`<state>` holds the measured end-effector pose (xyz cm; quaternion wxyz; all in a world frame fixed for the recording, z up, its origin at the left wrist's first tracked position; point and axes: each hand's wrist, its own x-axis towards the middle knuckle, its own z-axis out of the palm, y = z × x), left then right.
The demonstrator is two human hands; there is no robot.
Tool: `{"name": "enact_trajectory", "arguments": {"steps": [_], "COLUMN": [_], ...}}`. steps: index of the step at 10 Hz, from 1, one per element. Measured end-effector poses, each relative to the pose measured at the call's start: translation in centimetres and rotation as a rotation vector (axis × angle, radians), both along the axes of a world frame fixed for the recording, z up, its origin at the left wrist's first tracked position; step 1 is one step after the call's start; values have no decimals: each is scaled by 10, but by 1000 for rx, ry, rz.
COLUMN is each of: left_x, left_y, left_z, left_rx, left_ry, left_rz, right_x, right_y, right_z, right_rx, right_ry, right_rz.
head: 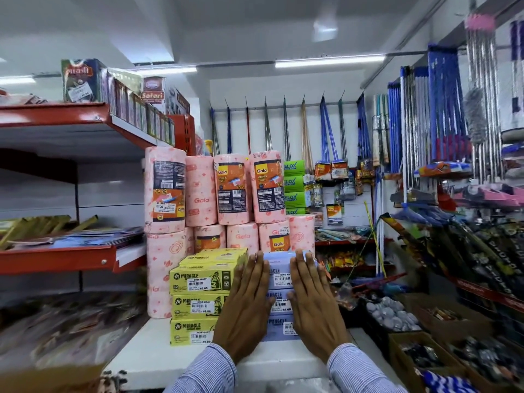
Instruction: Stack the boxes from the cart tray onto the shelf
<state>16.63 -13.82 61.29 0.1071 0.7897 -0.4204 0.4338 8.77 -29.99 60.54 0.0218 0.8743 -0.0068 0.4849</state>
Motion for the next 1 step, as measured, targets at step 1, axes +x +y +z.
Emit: {"name": "enact_trajectory", "arguments": {"steps": [1], "left_x": [-10], "left_y": [3], "left_z": [9], "left_rx": [-44], "left_ry": [-13], "left_rz": [-14], "right_x": [-15], "right_y": [6], "right_z": [11], "right_rx": [-15], "right_ry": [-36], "right_rz": [22]}}
